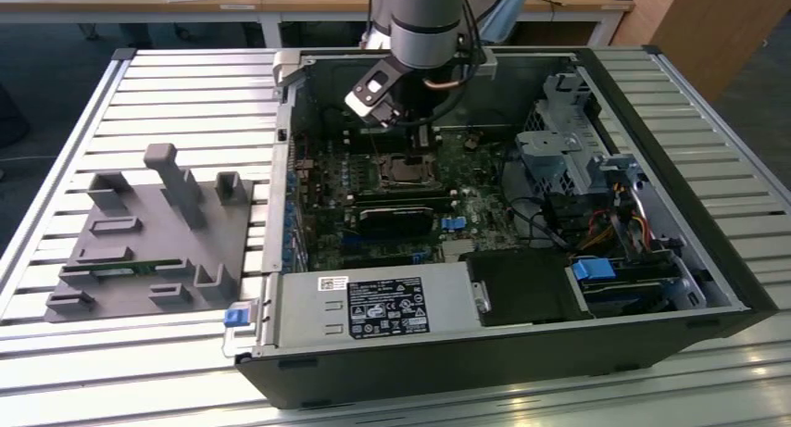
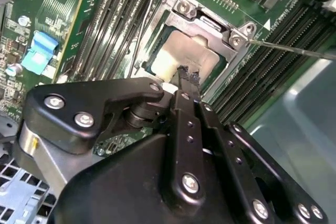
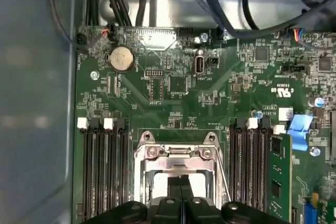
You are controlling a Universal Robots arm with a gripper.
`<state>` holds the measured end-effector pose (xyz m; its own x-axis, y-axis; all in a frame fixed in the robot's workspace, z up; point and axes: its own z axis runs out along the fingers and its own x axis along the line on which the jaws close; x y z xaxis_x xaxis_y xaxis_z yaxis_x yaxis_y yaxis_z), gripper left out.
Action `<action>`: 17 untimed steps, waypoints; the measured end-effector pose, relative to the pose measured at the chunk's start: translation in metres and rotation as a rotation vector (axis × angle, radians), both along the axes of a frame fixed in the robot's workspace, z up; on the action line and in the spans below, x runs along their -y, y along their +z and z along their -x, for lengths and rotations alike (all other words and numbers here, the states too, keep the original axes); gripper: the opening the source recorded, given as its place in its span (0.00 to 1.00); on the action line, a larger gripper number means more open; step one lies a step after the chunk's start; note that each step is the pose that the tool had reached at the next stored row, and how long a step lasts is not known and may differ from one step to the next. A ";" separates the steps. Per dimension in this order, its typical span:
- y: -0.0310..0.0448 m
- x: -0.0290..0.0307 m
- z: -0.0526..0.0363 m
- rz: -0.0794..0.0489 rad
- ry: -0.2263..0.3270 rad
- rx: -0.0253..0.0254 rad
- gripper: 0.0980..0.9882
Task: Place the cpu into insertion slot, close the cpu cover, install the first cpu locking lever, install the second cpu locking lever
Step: 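Close the cpu cover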
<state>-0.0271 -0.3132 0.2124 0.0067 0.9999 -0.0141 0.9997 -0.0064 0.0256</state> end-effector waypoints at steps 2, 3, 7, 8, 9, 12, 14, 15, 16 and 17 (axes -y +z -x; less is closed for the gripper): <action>-0.0009 0.0001 0.0039 0.000 0.000 -0.0001 0.01; -0.0011 0.0000 0.0065 0.000 0.000 -0.0001 0.01; -0.0017 0.0000 0.0164 0.000 0.000 0.0000 0.01; -0.0020 0.0000 0.0183 0.000 0.000 0.0000 0.01; -0.0025 0.0000 0.0194 0.000 0.000 0.0000 0.01; -0.0049 -0.0001 0.0212 0.001 0.000 -0.0001 0.01; -0.0064 -0.0001 0.0227 0.001 0.000 0.0000 0.01; -0.0071 -0.0002 0.0234 0.001 0.000 0.0000 0.01; -0.0079 -0.0002 0.0241 0.001 0.000 -0.0001 0.01; -0.0087 -0.0003 0.0245 0.002 0.000 0.0000 0.01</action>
<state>-0.0515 -0.3129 0.2037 0.0066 0.9999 -0.0156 0.9997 -0.0062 0.0256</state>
